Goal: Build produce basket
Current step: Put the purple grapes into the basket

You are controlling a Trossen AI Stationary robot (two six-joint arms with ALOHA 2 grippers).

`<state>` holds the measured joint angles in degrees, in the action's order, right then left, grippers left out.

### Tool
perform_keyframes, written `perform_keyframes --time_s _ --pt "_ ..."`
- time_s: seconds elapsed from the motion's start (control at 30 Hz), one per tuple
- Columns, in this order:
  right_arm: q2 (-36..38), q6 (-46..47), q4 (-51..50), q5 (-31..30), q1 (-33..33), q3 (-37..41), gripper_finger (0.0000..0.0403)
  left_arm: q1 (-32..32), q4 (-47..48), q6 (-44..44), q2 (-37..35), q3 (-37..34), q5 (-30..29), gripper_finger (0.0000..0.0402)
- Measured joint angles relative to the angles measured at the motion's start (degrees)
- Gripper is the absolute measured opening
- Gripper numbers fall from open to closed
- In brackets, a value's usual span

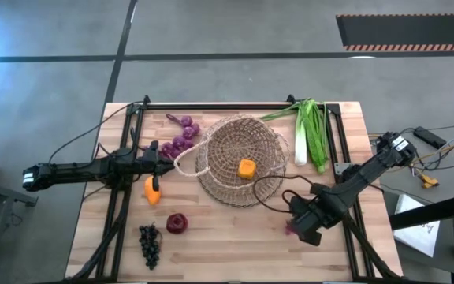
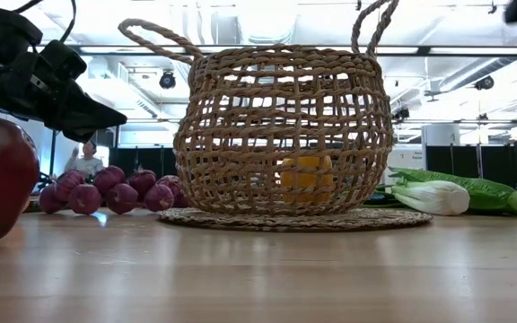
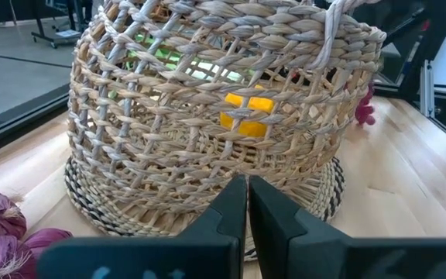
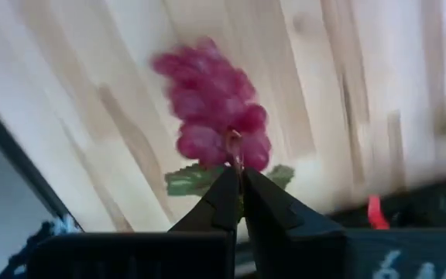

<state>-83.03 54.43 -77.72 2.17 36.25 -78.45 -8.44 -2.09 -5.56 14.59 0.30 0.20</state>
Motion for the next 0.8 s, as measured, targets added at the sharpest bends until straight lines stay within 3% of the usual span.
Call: perform_keyframes --time_s 0.43,0.6,0.8 --pt "-1.6 -13.4 1.3 -21.2 -0.2 -19.8 0.0008 0.0 0.0 0.0 0.0 0.0 0.0 0.0000" --pt "-4.3 -26.5 8.1 -24.5 -1.5 -27.2 0.0008 0.0 0.0 0.0 0.0 0.0 0.0 0.0000" --pt "-10.5 -43.3 13.2 -35.3 -5.9 -38.9 0.0008 0.0 0.0 0.0 0.0 0.0 0.0 0.0000"
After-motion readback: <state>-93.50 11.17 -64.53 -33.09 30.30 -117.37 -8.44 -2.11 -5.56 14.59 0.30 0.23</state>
